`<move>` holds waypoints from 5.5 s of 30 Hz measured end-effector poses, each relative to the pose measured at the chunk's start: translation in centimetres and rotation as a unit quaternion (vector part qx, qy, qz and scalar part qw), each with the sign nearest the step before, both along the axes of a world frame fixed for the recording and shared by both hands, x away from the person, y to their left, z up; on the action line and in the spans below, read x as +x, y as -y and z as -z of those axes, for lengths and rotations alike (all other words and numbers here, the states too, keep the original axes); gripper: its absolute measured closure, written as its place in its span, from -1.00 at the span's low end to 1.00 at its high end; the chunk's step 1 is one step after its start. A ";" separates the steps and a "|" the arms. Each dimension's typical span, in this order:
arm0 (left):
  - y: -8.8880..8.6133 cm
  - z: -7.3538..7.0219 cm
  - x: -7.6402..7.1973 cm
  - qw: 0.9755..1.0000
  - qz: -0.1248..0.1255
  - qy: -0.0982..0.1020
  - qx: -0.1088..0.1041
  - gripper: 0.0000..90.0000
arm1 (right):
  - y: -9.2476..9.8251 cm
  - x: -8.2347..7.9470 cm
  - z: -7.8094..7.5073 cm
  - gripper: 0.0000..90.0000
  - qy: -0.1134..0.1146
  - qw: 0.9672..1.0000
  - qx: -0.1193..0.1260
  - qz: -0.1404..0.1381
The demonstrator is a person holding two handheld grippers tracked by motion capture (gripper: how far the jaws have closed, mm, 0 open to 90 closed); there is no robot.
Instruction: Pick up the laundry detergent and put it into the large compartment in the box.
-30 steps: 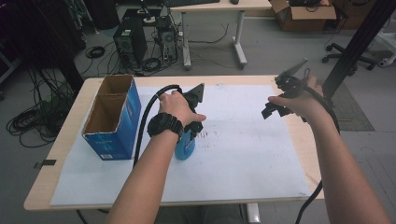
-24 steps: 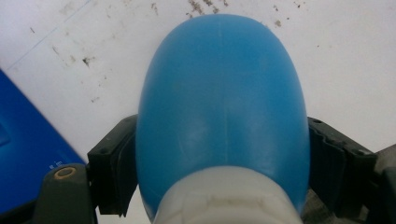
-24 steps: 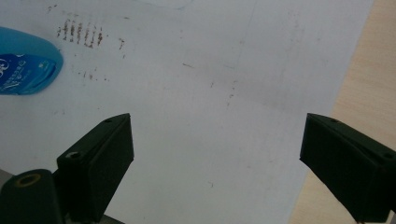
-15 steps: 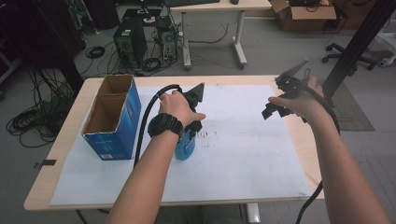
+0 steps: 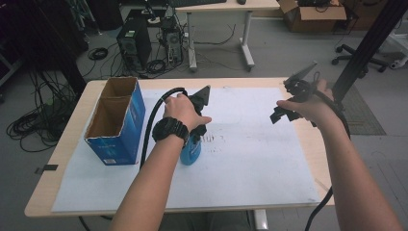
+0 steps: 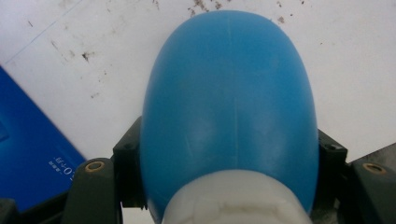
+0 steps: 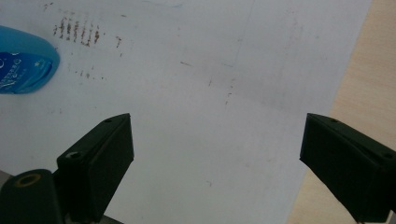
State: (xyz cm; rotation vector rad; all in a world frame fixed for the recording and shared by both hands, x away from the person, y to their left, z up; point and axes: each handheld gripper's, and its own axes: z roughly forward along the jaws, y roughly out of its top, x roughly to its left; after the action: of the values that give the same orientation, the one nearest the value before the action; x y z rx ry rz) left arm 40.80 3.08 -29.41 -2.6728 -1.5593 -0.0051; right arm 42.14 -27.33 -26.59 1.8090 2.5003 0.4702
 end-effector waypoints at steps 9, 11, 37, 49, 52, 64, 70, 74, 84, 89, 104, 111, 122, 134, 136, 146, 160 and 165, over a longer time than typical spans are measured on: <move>-0.1 -0.1 0.1 1.000 -0.002 -0.004 -0.002 -0.17 | -0.1 0.0 0.2 -0.78 -0.002 1.000 -0.001 0.000; -0.1 -0.1 0.1 1.000 -0.003 -0.005 -0.001 -0.17 | -0.1 0.0 0.2 -0.78 -0.002 1.000 -0.001 -0.001; -0.2 -0.5 0.2 1.000 -0.007 -0.017 -0.006 -0.16 | 0.0 0.1 0.4 -0.78 -0.004 1.000 0.001 0.000; -0.5 -2.2 0.2 1.000 -0.009 -0.023 -0.007 -0.16 | 0.0 0.1 0.4 -0.78 -0.004 1.000 0.003 0.001; -0.6 -2.7 0.2 1.000 -0.008 -0.019 -0.009 -0.16 | 0.1 0.1 0.4 -0.78 -0.005 1.000 0.004 0.001; -1.2 -5.0 0.1 1.000 -0.010 -0.020 -0.013 -0.16 | 0.0 0.1 0.2 -0.78 -0.002 1.000 0.005 -0.002; -1.8 -6.4 0.0 1.000 -0.012 -0.019 -0.020 -0.16 | -0.1 0.1 0.3 -0.79 -0.003 1.000 0.005 -0.002; -2.0 -7.6 0.1 1.000 -0.012 -0.015 -0.020 -0.16 | -0.2 0.2 0.2 -0.78 -0.002 1.000 0.006 -0.003; -2.3 -10.3 0.3 1.000 -0.013 -0.010 -0.025 -0.16 | -0.3 0.3 0.2 -0.79 -0.003 1.000 0.006 -0.003; -2.5 -11.6 0.5 1.000 -0.015 -0.006 -0.026 -0.16 | -0.5 0.5 0.1 -0.78 -0.004 1.000 0.006 -0.005; -4.1 -14.5 0.7 0.999 -0.037 0.007 -0.032 -0.16 | -0.4 0.7 0.1 -0.78 -0.004 1.000 0.002 -0.004; -4.9 -15.5 0.8 0.998 -0.045 0.010 -0.035 -0.16 | -0.6 0.9 0.0 -0.78 -0.003 1.000 0.002 -0.006; -7.7 -16.8 1.2 0.996 -0.076 0.020 -0.047 -0.16 | -0.9 1.1 0.1 -0.78 -0.005 1.000 -0.001 -0.008; -11.8 -18.1 1.1 0.990 -0.124 0.036 -0.047 -0.16 | -1.0 1.4 0.4 -0.78 -0.009 1.000 0.000 -0.004; -12.1 -18.2 1.1 0.990 -0.129 0.038 -0.048 -0.16 | -1.0 1.4 0.4 -0.78 -0.009 1.000 0.000 -0.004; -16.4 -18.6 1.3 0.982 -0.174 0.050 -0.048 -0.16 | -1.1 1.6 0.5 -0.78 -0.011 1.000 -0.002 -0.003; -21.6 -19.3 1.0 0.970 -0.229 0.070 -0.044 -0.16 | -0.9 1.8 0.8 -0.78 -0.014 1.000 -0.006 0.002; -22.4 -19.1 1.0 0.968 -0.236 0.073 -0.042 -0.16 | -1.1 1.8 0.9 -0.78 -0.017 1.000 -0.007 0.004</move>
State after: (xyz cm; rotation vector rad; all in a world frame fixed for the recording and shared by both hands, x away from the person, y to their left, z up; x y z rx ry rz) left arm 41.80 25.52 -10.29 -2.3290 -2.2499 -0.1232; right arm 43.95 -26.27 -27.51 1.8352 2.5106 0.4245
